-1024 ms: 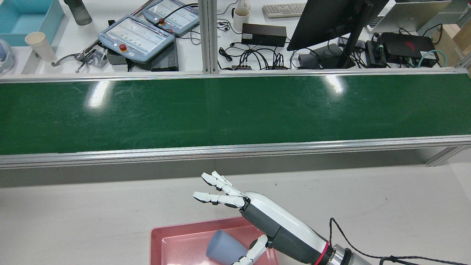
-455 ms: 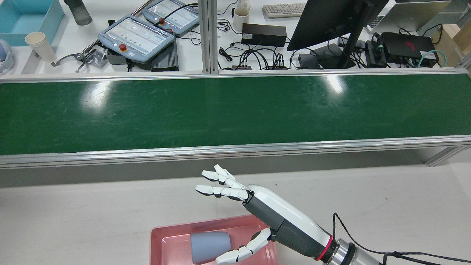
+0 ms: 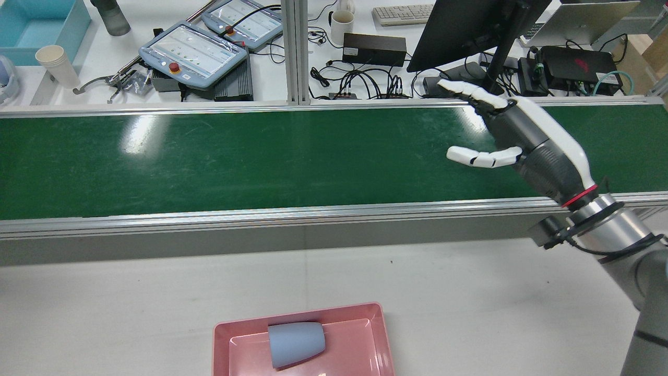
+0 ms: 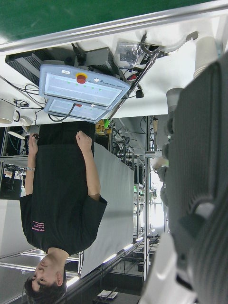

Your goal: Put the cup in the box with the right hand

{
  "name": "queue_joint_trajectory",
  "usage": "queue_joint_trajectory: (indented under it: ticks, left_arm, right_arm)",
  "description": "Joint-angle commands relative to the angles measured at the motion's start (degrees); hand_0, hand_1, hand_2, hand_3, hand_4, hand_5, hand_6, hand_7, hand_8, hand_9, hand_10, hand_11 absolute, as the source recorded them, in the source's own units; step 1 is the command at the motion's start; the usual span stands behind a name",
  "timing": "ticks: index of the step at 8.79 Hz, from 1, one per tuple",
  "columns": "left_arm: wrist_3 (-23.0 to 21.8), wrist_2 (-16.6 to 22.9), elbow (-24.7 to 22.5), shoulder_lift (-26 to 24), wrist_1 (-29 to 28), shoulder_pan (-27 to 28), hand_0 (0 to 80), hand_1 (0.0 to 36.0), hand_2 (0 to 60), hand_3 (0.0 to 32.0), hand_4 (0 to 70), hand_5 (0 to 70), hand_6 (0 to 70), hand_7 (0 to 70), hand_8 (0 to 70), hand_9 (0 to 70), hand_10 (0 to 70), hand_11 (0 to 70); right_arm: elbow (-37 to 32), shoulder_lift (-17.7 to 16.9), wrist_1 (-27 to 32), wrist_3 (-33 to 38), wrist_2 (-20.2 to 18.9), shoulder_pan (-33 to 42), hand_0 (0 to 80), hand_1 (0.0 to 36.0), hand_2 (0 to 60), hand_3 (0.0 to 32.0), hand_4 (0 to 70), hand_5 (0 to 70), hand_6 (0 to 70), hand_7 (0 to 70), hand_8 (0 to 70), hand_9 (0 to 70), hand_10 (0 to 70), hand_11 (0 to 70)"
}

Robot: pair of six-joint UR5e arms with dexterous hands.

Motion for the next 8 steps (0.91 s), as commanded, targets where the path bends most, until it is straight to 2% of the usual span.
queue_joint_trajectory:
  ticks: [1,3,5,6,7,8]
  left_arm:
    - [0.00,0.00,0.00,0.00,0.09,0.00,0.0,0.0,0.0,0.0,0.0,0.0,0.0,0.0,0.0,0.0,0.0,0.0]
    - [0.00,0.00,0.00,0.00,0.09,0.00,0.0,0.0,0.0,0.0,0.0,0.0,0.0,0.0,0.0,0.0,0.0,0.0]
    - [0.00,0.00,-0.18,0.00,0.09,0.00,0.0,0.0,0.0,0.0,0.0,0.0,0.0,0.0,0.0,0.0,0.0,0.0]
    - [0.00,0.00,-0.18,0.00,0.09,0.00,0.0,0.0,0.0,0.0,0.0,0.0,0.0,0.0,0.0,0.0,0.0,0.0]
    - [0.00,0.00,-0.18,0.00,0.09,0.00,0.0,0.0,0.0,0.0,0.0,0.0,0.0,0.0,0.0,0.0,0.0,0.0]
    - [0.00,0.00,-0.18,0.00,0.17,0.00,0.0,0.0,0.0,0.0,0.0,0.0,0.0,0.0,0.0,0.0,0.0,0.0]
  right_arm:
    - [-12.44,-3.17,0.86,5.74,-9.10,23.38,46.0,16.3,16.4,0.0,0.0,4.4,4.8,16.7,1.7,6.6,0.0,0.0]
    - [-18.86,-3.35,0.86,5.92,-9.55,28.68,46.1,16.4,15.0,0.0,0.0,3.9,2.5,7.0,0.0,0.0,0.0,0.0]
    - [-22.31,-3.53,0.86,6.62,-10.17,30.11,41.9,12.0,10.0,0.0,0.0,2.7,1.9,6.2,0.0,0.0,0.0,0.0]
    - [-22.32,-3.61,0.86,7.41,-10.25,30.11,25.8,4.7,2.0,0.0,0.0,0.8,1.3,5.0,0.0,0.0,0.0,0.0]
    - [-22.23,-3.96,0.86,8.20,-10.34,30.37,17.2,2.3,0.0,0.0,0.0,0.2,1.1,4.7,0.0,0.0,0.0,0.0]
    - [-22.23,-5.01,0.86,8.81,-10.34,30.20,19.4,2.8,0.0,0.0,0.0,0.4,1.1,4.5,0.0,0.0,0.0,0.0]
